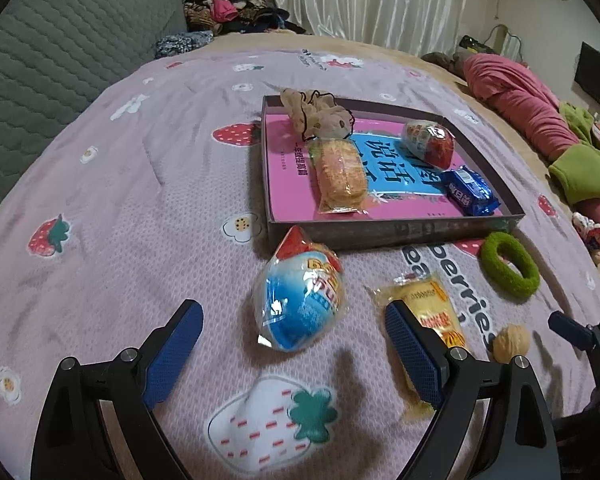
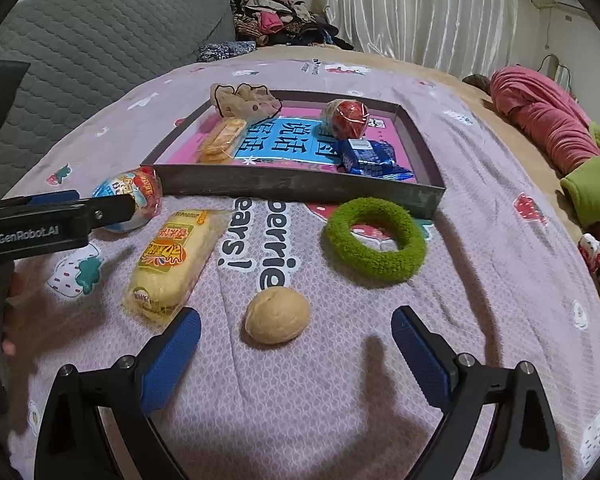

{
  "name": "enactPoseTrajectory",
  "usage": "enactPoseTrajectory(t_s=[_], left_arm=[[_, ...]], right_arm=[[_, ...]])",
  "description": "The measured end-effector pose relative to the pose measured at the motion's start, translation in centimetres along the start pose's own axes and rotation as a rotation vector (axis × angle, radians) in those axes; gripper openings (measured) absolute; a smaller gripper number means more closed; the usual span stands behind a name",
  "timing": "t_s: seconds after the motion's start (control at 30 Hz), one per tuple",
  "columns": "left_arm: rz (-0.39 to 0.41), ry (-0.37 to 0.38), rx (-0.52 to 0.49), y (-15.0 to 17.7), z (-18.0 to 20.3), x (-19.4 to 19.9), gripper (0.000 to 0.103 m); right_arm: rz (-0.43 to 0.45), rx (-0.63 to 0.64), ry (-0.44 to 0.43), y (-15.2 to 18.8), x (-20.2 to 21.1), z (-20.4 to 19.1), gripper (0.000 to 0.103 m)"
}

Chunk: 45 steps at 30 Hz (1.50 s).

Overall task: Organize objects
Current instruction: 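Move the left gripper to the blue egg toy while the right gripper approaches the walnut, then grasp the blue egg toy with the left gripper while the right gripper grasps the walnut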

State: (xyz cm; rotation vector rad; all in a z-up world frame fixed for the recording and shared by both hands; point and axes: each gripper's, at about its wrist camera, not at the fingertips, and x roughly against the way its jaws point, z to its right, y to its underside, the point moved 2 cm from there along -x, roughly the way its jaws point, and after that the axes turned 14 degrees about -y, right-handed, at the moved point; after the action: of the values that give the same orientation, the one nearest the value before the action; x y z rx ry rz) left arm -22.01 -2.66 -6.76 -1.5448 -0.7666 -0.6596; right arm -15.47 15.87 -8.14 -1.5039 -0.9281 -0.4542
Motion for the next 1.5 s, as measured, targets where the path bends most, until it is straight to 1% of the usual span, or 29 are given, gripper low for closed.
enactPoseTrajectory(t_s=[0.13,0.43,0.63,0.67,0.7,0.73,0.8,0.83,0.9,0.93,0.97,1.1,1.13,1.2,1.27,1.5], left_arm=[[-0.005,0.015,0.01,-0.5,-0.1,-1.1,0.093],[-0.012,0.044,0.038,-0.7,-0.6,-3.0,0.093],[-0.01,0.076,0.058,-1.0,-0.9,-3.6,0.092],[-0.011,0.087,0.059,-1.0,-0.9,-3.6,0.092],[-0.013,0.09,0.061,-1.0,-0.9,-3.7,0.087],[-0.015,0.092,0.061,-1.0,-0.8,-3.7,0.08],[-0.027,0.101,0.061,-0.9,-0.8,-3.9,0.069],[-0.028,0.107,0.062,-0.9,-0.7,-3.9,0.066],[-0.03,0.114,0.058,-0.9,-0.5,-3.8,0.061],[-0.029,0.116,0.058,-0.9,-0.4,-3.8,0.057],[-0.03,0.122,0.057,-0.9,-0.3,-3.7,0.056],[-0.025,0.118,0.048,-0.8,-0.2,-3.6,0.056],[-0.025,0.12,0.05,-0.8,-0.2,-3.7,0.055],[-0.026,0.128,0.052,-0.7,-0.1,-3.6,0.055],[-0.027,0.137,0.058,-0.6,-0.2,-3.7,0.055],[-0.014,0.143,0.051,-0.2,-0.3,-3.4,0.055]], right_arm=[[-0.002,-0.012,-0.01,-0.1,-0.6,0.3,0.096],[-0.008,-0.048,-0.025,0.0,-1.5,0.9,0.091],[-0.007,-0.048,-0.018,-0.2,-1.9,0.9,0.081],[-0.007,-0.049,-0.018,-0.2,-2.0,0.9,0.078],[-0.007,-0.048,-0.018,-0.2,-2.0,0.9,0.074],[-0.007,-0.048,-0.019,-0.2,-2.0,0.9,0.073],[-0.007,-0.048,-0.022,-0.2,-2.0,0.8,0.067],[-0.006,-0.048,-0.024,-0.1,-2.0,0.8,0.066],[-0.005,-0.05,-0.032,-0.1,-2.0,0.7,0.06],[-0.006,-0.051,-0.036,-0.1,-2.0,0.7,0.058],[-0.004,-0.053,-0.04,-0.1,-2.0,0.6,0.056],[0.001,-0.056,-0.058,0.0,-1.8,0.4,0.047],[0.004,-0.059,-0.062,0.0,-1.8,0.4,0.046],[0.011,-0.069,-0.075,0.0,-1.7,0.5,0.039],[0.021,-0.076,-0.093,-0.1,-1.6,0.5,0.035],[0.032,-0.08,-0.134,0.3,-1.1,0.2,0.035]])
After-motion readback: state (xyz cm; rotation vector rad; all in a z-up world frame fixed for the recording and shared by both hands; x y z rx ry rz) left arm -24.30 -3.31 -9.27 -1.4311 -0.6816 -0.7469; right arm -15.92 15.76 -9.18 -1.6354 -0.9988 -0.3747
